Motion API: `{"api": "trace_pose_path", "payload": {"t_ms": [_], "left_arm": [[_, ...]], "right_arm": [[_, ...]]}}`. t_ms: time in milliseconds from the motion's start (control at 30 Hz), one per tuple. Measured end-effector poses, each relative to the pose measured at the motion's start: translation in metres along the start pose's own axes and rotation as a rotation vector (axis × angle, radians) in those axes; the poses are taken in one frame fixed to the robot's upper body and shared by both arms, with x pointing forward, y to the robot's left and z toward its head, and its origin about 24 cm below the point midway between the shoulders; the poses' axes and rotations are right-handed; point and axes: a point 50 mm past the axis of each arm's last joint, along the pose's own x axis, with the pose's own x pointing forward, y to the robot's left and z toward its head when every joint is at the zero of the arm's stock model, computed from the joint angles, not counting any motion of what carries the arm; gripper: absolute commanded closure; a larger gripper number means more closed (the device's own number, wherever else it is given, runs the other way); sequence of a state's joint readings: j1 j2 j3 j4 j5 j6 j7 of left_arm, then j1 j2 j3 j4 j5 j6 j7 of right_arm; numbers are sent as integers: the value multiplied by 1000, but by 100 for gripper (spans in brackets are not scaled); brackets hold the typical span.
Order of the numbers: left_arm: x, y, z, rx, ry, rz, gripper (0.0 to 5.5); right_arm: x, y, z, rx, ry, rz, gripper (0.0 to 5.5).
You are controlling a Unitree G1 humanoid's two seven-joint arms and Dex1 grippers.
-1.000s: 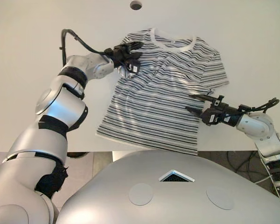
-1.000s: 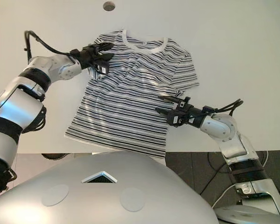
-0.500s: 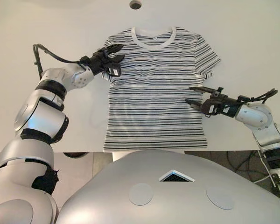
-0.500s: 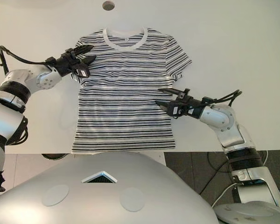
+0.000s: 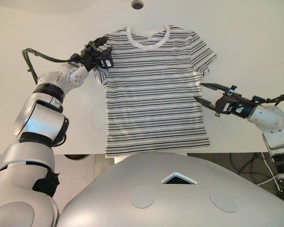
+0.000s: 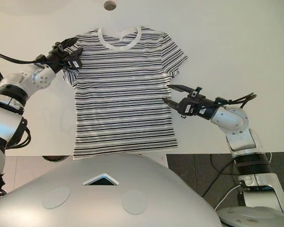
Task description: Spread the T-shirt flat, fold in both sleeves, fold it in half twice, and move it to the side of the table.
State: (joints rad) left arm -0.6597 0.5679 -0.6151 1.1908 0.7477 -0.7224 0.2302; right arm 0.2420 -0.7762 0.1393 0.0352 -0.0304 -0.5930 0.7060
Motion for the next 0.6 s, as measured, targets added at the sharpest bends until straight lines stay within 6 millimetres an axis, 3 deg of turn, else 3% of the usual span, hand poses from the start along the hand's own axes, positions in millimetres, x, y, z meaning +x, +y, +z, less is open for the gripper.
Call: {"api": "trace_pose_path", "payload": {"t_ms": [67,200,300,367,433,533,600], "left_arm": [[-2,5,3,-95,-34,63,353],[-6,65,24,-435,-255,470,353],[-31,106,35,-650,-403,743,353],[-58,115,30,-853,-425,805,353],[-78,91,10,-1054,-289,698,353],[-104,3,-7,-1421,68,411,353],[-121,-31,-5,-1641,223,289,353]], "right_arm": [[-3,-6,5,37,-42,-58,312],[-6,-17,19,193,-194,-236,312],[-15,-29,22,307,-271,-379,312],[-27,-42,18,384,-284,-538,312],[-43,-54,13,410,-264,-689,312],[-61,-56,6,424,-201,-794,312],[-66,-57,4,433,-182,-816,312]]}}
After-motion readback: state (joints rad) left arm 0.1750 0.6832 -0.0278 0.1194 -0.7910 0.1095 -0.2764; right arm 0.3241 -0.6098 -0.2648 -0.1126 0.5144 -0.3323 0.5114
